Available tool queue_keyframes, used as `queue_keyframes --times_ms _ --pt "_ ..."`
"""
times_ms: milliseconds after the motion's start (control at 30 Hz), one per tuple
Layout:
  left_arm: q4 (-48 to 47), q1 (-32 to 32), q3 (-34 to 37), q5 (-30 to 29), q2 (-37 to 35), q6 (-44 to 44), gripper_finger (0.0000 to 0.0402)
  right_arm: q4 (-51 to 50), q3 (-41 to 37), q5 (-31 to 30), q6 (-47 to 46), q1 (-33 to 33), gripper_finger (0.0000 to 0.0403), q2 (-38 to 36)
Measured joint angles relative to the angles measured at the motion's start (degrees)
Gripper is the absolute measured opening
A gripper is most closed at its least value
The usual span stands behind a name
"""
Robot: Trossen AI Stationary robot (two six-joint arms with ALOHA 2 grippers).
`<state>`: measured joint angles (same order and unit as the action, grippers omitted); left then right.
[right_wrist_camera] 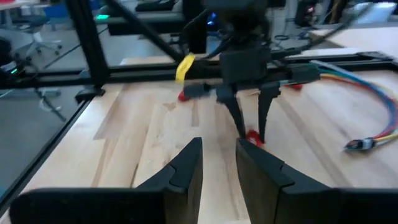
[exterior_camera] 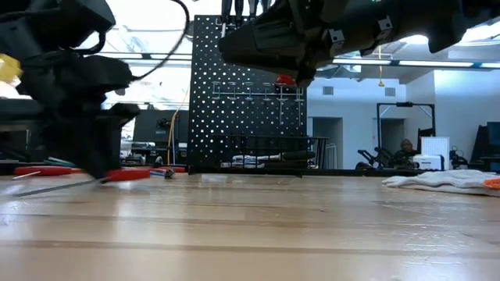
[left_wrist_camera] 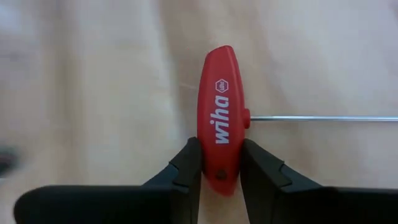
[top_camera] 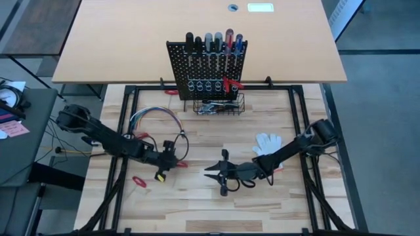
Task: Hang tools onto peg board
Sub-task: Hang the middle right red hex key onto the black pegboard
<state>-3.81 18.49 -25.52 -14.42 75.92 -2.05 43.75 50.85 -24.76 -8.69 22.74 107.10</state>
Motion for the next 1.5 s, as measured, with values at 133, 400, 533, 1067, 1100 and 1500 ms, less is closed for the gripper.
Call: queue_keyframes --times_ms 133,400,533,1067,1100,1500 --pt "4.3 3.9 0.0 -13.6 0.0 0.0 0.0069 -0.3 0.0 -1.1 -3.4 0.0 0.0103 -0.3" --pt "5.9 12.6 -3.8 -35.8 0.0 -5.0 0.0069 -8.1 -0.1 1.9 -18.0 -4.2 0.0119 0.1" --pt "6.0 15.6 -7.1 -41.6 0.2 -10.1 0.0069 -6.2 -0.1 4.5 -18.3 -6.7 0.0174 0.1" --pt "2.8 19.4 -24.4 -57.7 18.3 -30.2 0.0049 -2.0 2.9 7.1 -14.1 -6.7 0.0239 0.1" --pt "2.7 19.4 -25.2 -58.3 19.0 -30.2 0.0044 -2.9 3.5 7.1 -13.4 -6.4 0.0237 0.1" --pt "-3.0 19.6 -27.7 -61.1 19.7 -24.9 0.0005 -13.6 6.6 6.8 -10.3 -5.2 0.0223 -0.7"
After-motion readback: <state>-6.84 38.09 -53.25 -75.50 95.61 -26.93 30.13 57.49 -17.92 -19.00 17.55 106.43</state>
